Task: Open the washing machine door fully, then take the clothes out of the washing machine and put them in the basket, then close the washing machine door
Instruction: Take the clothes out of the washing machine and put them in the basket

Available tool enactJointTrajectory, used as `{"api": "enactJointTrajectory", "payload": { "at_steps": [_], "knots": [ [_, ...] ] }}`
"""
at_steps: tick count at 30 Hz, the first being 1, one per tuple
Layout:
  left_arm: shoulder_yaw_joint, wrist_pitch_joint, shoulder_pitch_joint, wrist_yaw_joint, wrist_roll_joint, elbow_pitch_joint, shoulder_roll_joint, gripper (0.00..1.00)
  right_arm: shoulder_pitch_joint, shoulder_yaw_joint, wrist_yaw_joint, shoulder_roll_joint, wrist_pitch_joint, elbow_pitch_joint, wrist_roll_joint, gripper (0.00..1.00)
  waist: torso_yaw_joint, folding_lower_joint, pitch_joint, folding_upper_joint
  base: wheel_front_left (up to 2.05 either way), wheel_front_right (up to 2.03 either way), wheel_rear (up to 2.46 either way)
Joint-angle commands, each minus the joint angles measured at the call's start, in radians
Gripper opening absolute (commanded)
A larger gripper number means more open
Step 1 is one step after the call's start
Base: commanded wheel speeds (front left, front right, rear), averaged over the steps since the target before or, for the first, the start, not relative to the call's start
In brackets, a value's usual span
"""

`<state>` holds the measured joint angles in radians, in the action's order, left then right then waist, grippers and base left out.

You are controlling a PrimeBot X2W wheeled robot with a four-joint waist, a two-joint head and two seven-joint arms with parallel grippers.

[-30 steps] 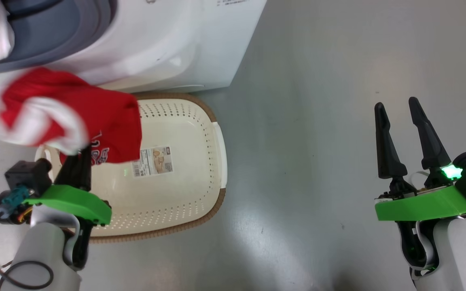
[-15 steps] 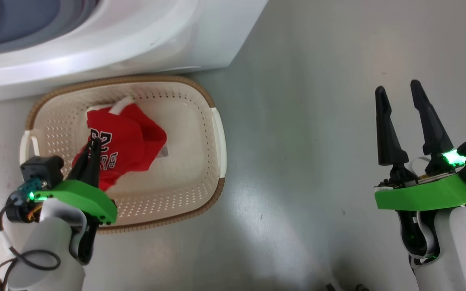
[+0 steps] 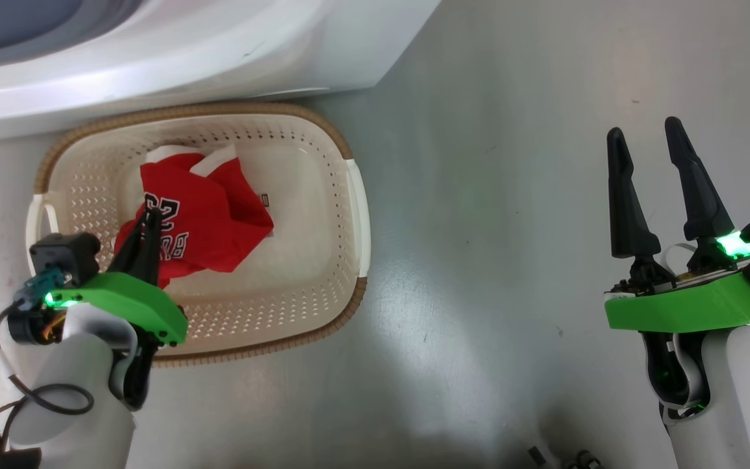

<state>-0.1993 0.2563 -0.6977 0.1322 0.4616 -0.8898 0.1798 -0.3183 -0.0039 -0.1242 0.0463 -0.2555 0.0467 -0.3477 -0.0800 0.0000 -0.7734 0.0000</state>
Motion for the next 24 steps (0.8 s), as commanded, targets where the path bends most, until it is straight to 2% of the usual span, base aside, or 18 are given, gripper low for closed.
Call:
{"api": "enactJointTrajectory", "payload": {
  "at_steps": [1,13,24],
  "knots": [
    [0.024,0.006,0.016,-0.002,0.012,0.008,0.039,1.0,0.011,0.018,-0.007,0.004,-0.006,-0.02,0.01,1.0,0.002,0.0,0.007,0.0,0.0,0.0,0.0],
    [0.076,0.006,0.071,-0.002,0.036,0.042,0.024,1.0,0.023,0.006,-0.007,0.004,-0.006,-0.001,0.013,1.0,0.013,0.0,0.093,0.0,0.0,0.0,0.0],
    [0.166,0.006,0.169,-0.002,-0.01,0.223,0.014,1.0,0.061,-0.002,-0.007,0.004,-0.006,0.025,0.029,1.0,0.035,0.0,0.226,0.0,0.0,0.0,0.0]
  ]
}}
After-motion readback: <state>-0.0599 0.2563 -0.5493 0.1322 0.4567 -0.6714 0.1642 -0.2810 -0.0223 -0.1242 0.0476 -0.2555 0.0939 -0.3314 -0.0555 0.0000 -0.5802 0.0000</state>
